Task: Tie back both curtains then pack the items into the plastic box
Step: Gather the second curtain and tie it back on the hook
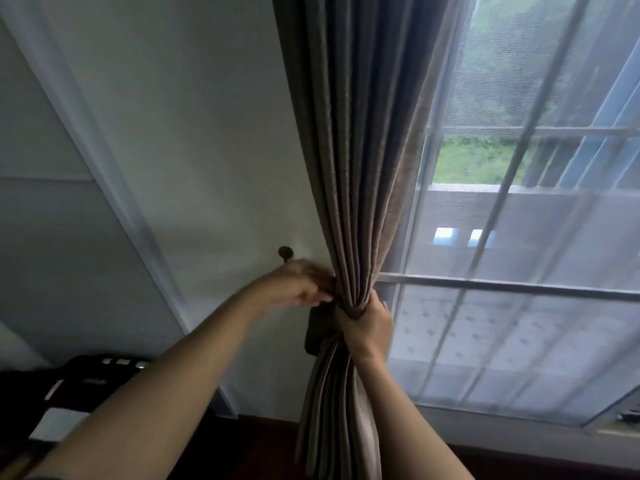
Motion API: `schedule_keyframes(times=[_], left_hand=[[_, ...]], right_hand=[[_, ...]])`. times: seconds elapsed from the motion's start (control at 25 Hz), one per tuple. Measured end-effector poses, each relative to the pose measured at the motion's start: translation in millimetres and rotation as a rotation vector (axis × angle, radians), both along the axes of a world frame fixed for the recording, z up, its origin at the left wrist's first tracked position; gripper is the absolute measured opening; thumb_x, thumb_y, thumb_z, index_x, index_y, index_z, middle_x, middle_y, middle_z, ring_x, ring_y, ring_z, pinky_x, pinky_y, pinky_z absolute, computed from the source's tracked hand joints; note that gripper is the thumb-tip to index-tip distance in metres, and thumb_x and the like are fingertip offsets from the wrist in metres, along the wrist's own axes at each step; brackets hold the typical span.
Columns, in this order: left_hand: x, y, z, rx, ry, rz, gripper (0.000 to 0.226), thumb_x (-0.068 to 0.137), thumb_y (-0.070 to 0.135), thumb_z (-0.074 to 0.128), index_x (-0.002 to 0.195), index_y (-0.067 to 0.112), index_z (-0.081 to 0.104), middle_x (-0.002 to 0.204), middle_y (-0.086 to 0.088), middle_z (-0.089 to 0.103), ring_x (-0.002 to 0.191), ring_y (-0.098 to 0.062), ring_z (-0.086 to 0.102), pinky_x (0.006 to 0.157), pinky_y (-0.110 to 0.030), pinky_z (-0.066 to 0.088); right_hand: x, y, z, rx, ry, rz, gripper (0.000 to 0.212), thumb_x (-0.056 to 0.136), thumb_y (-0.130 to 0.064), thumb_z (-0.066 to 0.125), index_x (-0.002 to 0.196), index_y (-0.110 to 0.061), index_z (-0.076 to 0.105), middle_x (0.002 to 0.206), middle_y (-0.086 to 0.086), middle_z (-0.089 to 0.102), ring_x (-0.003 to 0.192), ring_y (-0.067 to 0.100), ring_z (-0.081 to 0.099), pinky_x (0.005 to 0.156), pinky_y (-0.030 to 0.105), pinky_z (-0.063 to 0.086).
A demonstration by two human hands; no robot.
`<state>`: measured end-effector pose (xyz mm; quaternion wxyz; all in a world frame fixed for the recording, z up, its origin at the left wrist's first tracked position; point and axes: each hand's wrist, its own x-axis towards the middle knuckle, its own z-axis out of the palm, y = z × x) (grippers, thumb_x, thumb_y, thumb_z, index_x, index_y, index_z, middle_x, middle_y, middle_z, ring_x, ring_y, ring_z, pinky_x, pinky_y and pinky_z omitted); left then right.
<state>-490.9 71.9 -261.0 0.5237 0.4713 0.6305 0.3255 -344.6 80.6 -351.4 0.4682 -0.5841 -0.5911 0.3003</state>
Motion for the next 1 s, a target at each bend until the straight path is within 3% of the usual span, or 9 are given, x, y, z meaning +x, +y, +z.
schedule_keyframes(times=[0.12, 0.2, 0.32, 0.52, 0.6, 0.72, 0.76, 0.88, 1.0], left_hand=[[-0.4, -18.3, -52.1, 0.007, 0.313, 0.031, 0.023, 0.087, 0.009, 0.057, 0.11, 0.013, 0.057, 0.114, -0.005, 0.063, 0.085, -0.017, 0.06, 0.067, -0.026, 0.047], [12.2, -19.8, -72.8, 0.066, 0.242, 0.078, 0.025, 0.087, 0.017, 0.06, 0.112, 0.017, 0.059, 0.117, -0.004, 0.064, 0.093, -0.02, 0.062, 0.07, -0.027, 0.05], [26.8, -13.6, -83.3, 0.175, 0.22, 0.288, 0.019, 0.088, 0.021, 0.06, 0.106, 0.013, 0.06, 0.115, -0.009, 0.065, 0.101, -0.027, 0.062, 0.086, -0.038, 0.052], [40.7, -14.5, -85.4, 0.06, 0.363, 0.37, 0.025, 0.093, 0.025, 0.052, 0.105, 0.005, 0.063, 0.105, -0.013, 0.068, 0.094, -0.026, 0.062, 0.073, -0.026, 0.043], [50.3, -15.6, -83.9, 0.057, 0.197, 0.401, 0.022, 0.093, 0.021, 0.05, 0.099, 0.008, 0.067, 0.101, -0.012, 0.07, 0.086, -0.023, 0.064, 0.069, -0.026, 0.047], [62.8, -19.6, -74.4, 0.007, -0.28, 0.415, 0.016, 0.085, 0.018, 0.055, 0.087, 0.011, 0.07, 0.091, -0.015, 0.071, 0.074, -0.018, 0.067, 0.065, -0.026, 0.055], [64.2, -21.9, -68.7, 0.0, -0.348, 0.392, 0.017, 0.086, 0.015, 0.053, 0.082, 0.011, 0.069, 0.082, -0.011, 0.071, 0.066, -0.014, 0.067, 0.06, -0.021, 0.054], [63.1, -26.1, -53.2, 0.004, -0.396, 0.281, 0.03, 0.093, 0.01, 0.04, 0.073, 0.014, 0.062, 0.055, 0.001, 0.066, 0.042, 0.001, 0.059, 0.039, -0.009, 0.043], [60.2, -29.7, -51.9, 0.016, -0.37, 0.239, 0.035, 0.094, 0.007, 0.033, 0.072, 0.012, 0.061, 0.045, 0.007, 0.064, 0.043, 0.0, 0.059, 0.038, -0.008, 0.042]], right_hand=[[-0.5, -7.8, -1.2, 0.011, -0.035, 0.02, 0.038, 0.068, -0.031, 0.073, 0.102, -0.018, 0.06, 0.092, 0.009, 0.071, 0.089, 0.034, 0.063, 0.073, 0.038, 0.05], [-1.1, -13.6, -3.9, 0.043, -0.051, 0.041, 0.039, 0.069, -0.031, 0.072, 0.103, -0.02, 0.06, 0.093, 0.006, 0.071, 0.088, 0.031, 0.064, 0.072, 0.038, 0.051], [-2.2, -20.1, -6.5, 0.058, -0.064, 0.038, 0.037, 0.07, -0.033, 0.072, 0.102, -0.02, 0.059, 0.093, 0.002, 0.069, 0.087, 0.027, 0.064, 0.072, 0.036, 0.05], [0.9, -24.2, -5.0, 0.039, -0.078, 0.077, 0.039, 0.067, -0.036, 0.074, 0.099, -0.021, 0.058, 0.094, -0.002, 0.065, 0.085, 0.017, 0.061, 0.071, 0.03, 0.047], [12.3, -22.7, -8.8, -0.037, 0.044, 0.242, 0.036, 0.067, -0.039, 0.067, 0.1, -0.026, 0.059, 0.096, -0.004, 0.065, 0.087, 0.009, 0.061, 0.072, 0.023, 0.048], [30.1, -6.6, -10.2, -0.305, 0.435, 0.453, 0.034, 0.08, -0.011, 0.047, 0.107, -0.018, 0.067, 0.102, 0.003, 0.07, 0.097, 0.015, 0.063, 0.078, 0.024, 0.05], [33.4, 0.9, -13.8, -0.324, 0.422, 0.453, 0.033, 0.084, -0.01, 0.044, 0.105, -0.016, 0.068, 0.102, 0.005, 0.071, 0.098, 0.018, 0.063, 0.081, 0.03, 0.051], [36.8, 16.6, -18.2, -0.289, 0.19, 0.414, 0.028, 0.086, -0.039, 0.051, 0.093, -0.018, 0.069, 0.091, 0.009, 0.07, 0.089, 0.018, 0.061, 0.085, 0.048, 0.049], [35.3, 19.2, -11.2, -0.392, 0.273, 0.493, 0.019, 0.088, -0.031, 0.058, 0.101, -0.018, 0.064, 0.091, 0.005, 0.066, 0.088, 0.017, 0.056, 0.076, 0.038, 0.046]])
